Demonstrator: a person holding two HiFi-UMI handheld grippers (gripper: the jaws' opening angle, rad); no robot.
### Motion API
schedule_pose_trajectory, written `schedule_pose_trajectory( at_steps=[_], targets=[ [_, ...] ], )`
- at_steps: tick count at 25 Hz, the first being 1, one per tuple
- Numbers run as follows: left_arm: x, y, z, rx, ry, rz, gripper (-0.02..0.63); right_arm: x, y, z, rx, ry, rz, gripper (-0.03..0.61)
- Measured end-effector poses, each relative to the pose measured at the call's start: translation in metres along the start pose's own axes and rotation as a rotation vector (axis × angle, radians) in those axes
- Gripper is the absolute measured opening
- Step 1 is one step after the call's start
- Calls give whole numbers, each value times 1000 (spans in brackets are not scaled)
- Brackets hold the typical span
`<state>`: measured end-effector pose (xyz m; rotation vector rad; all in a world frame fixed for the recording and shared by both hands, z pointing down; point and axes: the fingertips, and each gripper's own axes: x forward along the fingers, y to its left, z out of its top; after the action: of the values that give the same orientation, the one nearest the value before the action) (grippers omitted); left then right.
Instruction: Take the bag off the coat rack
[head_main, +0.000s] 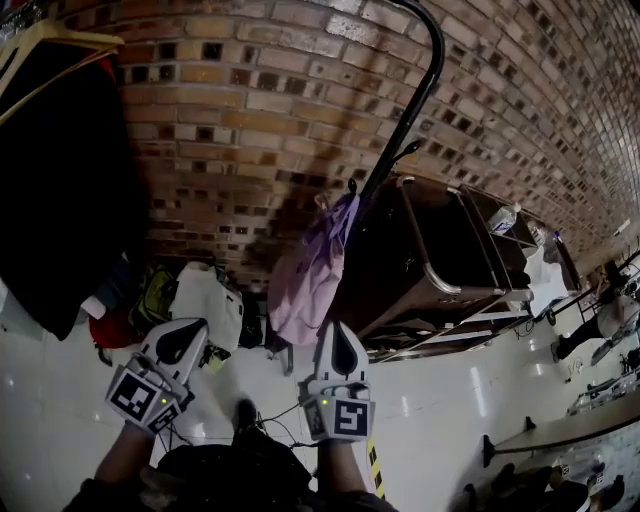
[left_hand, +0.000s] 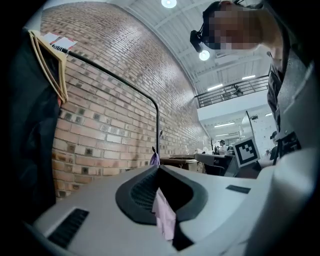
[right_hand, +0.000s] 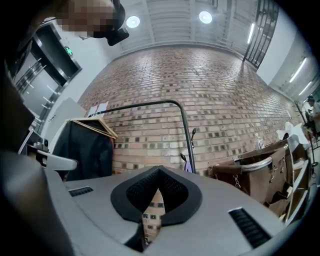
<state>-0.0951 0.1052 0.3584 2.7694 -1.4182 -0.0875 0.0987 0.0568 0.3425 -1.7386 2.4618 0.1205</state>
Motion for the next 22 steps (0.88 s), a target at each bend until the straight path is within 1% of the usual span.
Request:
schedule_pose_trajectory(
  at_steps=[3,6,11,14,18,22],
  targets=[
    [33,3,-6,-6,19,14,6,23,-26,-7,13,28,20,14],
    [63,4,-6,7,16,26,6,44,-47,-17,32,72,48,14],
    [106,17,-8,3,16,50,6,76,-75,-28,48,92,72,14],
    [123,21,-10,5,22,62,6,91,-89,-33,63,112,89,14],
    [142,28,-12,2,28,68,6,109,-105,-34,67,100,82,14],
    [158,43,-12,-3,33,68,6,129,-108,-43,80,145,93,15]
  ],
)
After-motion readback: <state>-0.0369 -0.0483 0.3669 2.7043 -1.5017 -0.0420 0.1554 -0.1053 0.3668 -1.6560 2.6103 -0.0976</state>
